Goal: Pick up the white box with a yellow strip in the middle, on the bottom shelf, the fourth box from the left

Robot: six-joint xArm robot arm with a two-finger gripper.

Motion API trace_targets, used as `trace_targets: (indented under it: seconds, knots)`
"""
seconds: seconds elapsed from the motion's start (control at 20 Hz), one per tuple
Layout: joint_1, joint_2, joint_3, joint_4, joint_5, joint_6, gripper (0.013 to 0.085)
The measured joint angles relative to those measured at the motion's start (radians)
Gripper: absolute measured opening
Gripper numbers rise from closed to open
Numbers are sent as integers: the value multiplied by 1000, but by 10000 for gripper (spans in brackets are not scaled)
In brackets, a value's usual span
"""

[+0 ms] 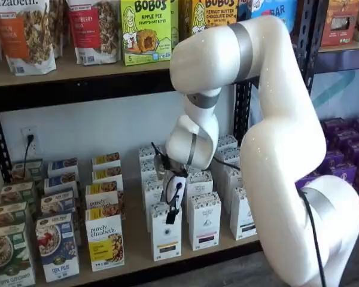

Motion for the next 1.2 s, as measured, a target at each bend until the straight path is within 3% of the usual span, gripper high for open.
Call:
trace_targets:
  seconds: [0.25,1.2]
  knots:
    - [-13,28,-42,-9,6,-1,850]
    - [-28,158,-207,-133,13,105,850]
